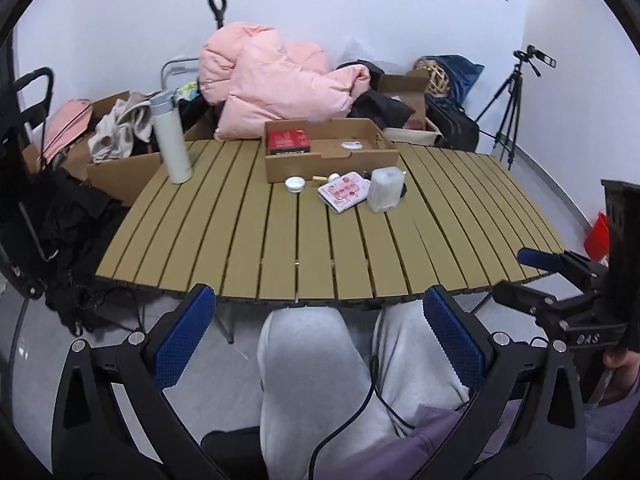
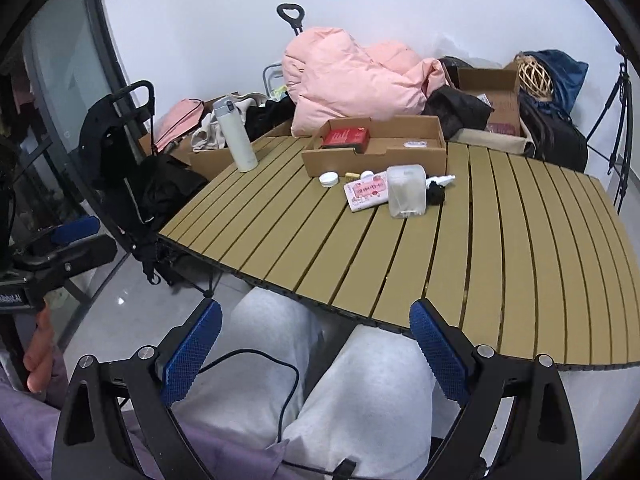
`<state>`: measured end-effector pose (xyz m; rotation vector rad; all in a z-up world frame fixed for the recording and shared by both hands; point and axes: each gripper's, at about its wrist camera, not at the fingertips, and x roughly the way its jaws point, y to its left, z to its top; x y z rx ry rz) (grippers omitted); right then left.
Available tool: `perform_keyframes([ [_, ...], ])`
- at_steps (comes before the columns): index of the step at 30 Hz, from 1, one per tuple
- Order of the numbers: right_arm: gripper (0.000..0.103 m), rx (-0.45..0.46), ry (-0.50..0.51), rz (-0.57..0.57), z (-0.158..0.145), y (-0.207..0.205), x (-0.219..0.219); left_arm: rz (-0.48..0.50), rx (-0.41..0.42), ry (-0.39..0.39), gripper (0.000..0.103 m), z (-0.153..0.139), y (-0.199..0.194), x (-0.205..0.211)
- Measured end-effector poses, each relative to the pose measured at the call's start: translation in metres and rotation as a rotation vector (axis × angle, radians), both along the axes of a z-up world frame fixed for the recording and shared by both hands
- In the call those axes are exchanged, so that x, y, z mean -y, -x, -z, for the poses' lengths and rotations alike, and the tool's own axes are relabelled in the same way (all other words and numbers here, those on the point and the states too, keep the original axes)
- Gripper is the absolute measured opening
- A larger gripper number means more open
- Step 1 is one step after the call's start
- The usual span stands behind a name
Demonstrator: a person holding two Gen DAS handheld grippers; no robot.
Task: Organize objects
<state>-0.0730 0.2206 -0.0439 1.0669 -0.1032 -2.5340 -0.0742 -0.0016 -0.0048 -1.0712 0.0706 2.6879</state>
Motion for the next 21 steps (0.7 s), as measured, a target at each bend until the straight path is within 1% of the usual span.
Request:
perform_keyframes([
  [5, 0.097, -0.025, -0.007, 0.054, 0.022, 0.019, -0.010, 0.048, -0.010, 0.011, 0.103, 0.023, 0.021, -0.014],
  [7, 0.097, -0.067, -0.012, 0.049, 0.031, 0.028, -0.012, 0.062, -0.016, 0.018, 0.103, 0.035, 0.037, -0.021],
  [9, 0.097, -0.117, -0.044, 0.032, 0.040, 0.036, -0.013, 0.081, -0.015, 0.017, 0.103, 0.047, 0.056, -0.028],
  [10, 0.097, -0.114, -0.070, 0.011, 0.044, 0.044, -0.011, 0.097, -0.011, 0.013, 0.103, 0.055, 0.069, -0.034],
  [11, 0.097, -0.092, -0.080, -0.016, 0.049, 0.055, -0.012, 0.106, -0.007, 0.009, 0.103, 0.061, 0.080, -0.037],
  [13, 0.097, -0.070, -0.056, -0.030, 0.055, 0.071, -0.016, 0.119, 0.000, -0.009, 0.103, 0.073, 0.107, -0.047],
  [15, 0.097, -0.064, -0.054, -0.001, 0.060, 0.091, -0.023, 0.158, 0.009, -0.032, 0.102, 0.079, 0.138, -0.061],
  [18, 0.097, -0.022, -0.096, 0.072, 0.075, 0.129, -0.033, 0.232, -0.010, -0.074, 0.101, 0.083, 0.190, -0.090],
  [19, 0.097, -0.006, -0.100, 0.089, 0.080, 0.142, -0.037, 0.252, -0.005, -0.072, 0.101, 0.085, 0.204, -0.101],
  [21, 0.097, 0.018, -0.076, 0.109, 0.090, 0.165, -0.047, 0.327, 0.005, -0.074, 0.098, 0.094, 0.231, -0.126],
])
